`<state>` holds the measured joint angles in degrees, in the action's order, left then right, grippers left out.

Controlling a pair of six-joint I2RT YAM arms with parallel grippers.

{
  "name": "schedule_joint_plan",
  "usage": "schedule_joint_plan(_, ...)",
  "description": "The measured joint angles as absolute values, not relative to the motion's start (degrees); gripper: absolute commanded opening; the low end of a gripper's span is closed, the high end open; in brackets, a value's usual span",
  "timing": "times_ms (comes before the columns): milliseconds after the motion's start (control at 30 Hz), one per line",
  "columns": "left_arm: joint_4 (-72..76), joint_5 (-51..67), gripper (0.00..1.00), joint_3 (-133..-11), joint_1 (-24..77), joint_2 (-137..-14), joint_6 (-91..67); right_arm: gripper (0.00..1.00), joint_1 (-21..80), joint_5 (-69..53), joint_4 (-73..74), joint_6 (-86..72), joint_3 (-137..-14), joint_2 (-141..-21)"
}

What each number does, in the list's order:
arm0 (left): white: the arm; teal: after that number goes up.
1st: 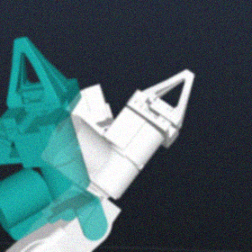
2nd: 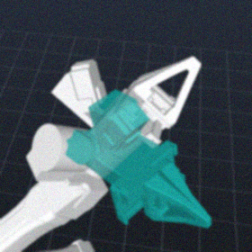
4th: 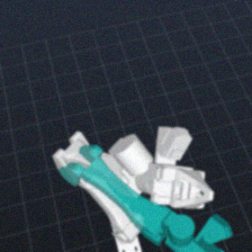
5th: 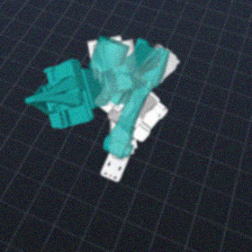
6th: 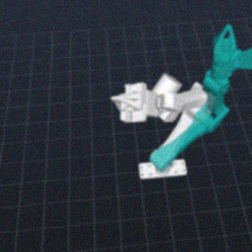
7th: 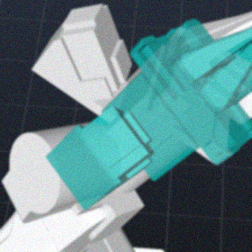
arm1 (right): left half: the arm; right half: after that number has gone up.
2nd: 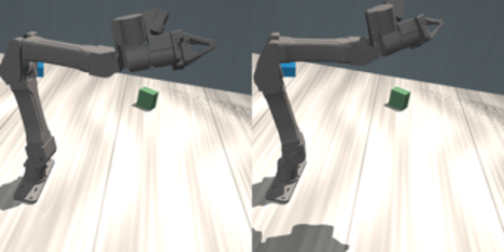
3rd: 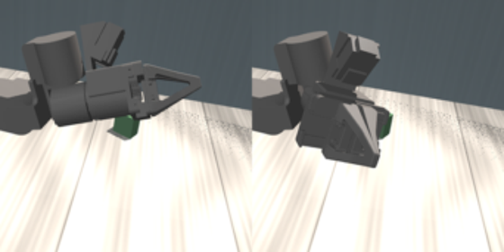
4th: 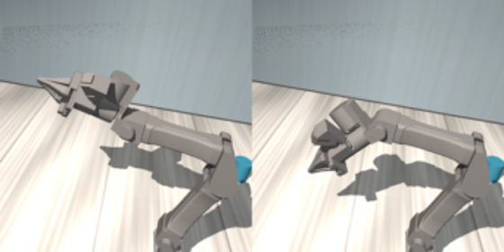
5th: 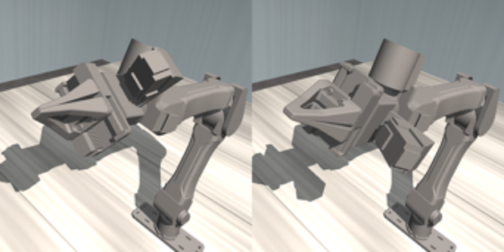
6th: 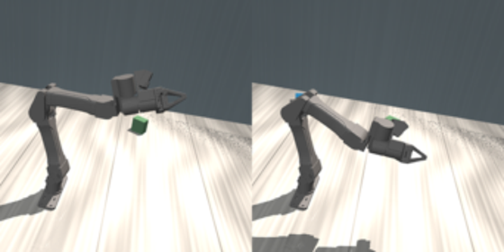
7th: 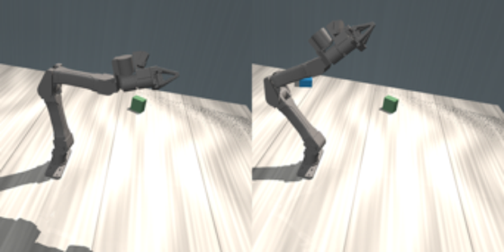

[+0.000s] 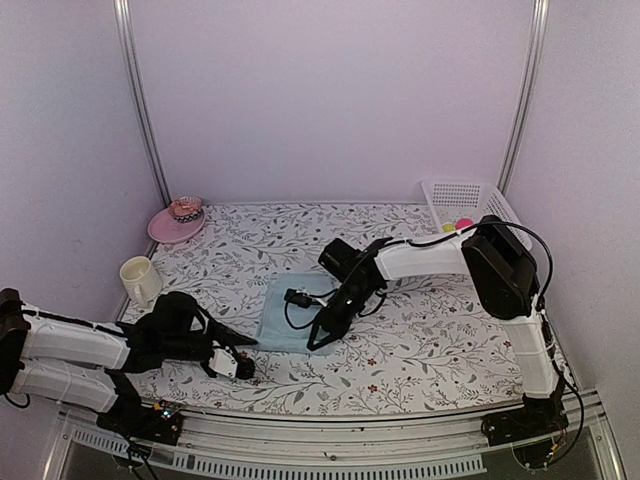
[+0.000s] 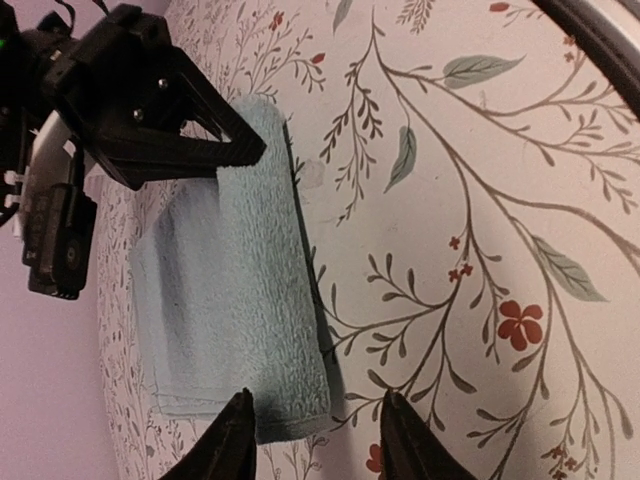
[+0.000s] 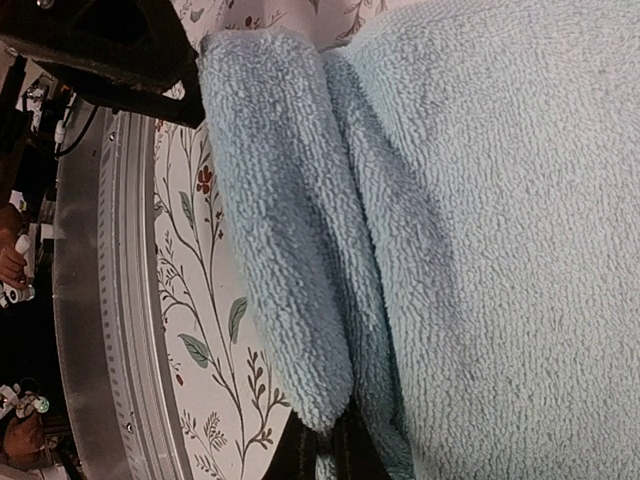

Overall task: Roll the towels
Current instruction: Roll the towel at the center of the board.

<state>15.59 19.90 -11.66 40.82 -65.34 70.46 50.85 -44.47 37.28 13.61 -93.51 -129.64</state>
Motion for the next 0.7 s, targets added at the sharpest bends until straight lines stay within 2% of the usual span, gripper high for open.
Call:
schedule_joint_plan(367, 22.6, 17.2, 0.42, -8.9, 42.9, -66.0, 74.3, 0.03, 49.5, -47.3, 40.1, 13.7, -97.2, -132.5)
schedule_joint_plan(700, 27.4, 14.0, 0.42, -9.4, 43.0, -73.6, 75.0, 0.03, 49.4, -47.4, 40.6, 13.9, -97.2, -132.5)
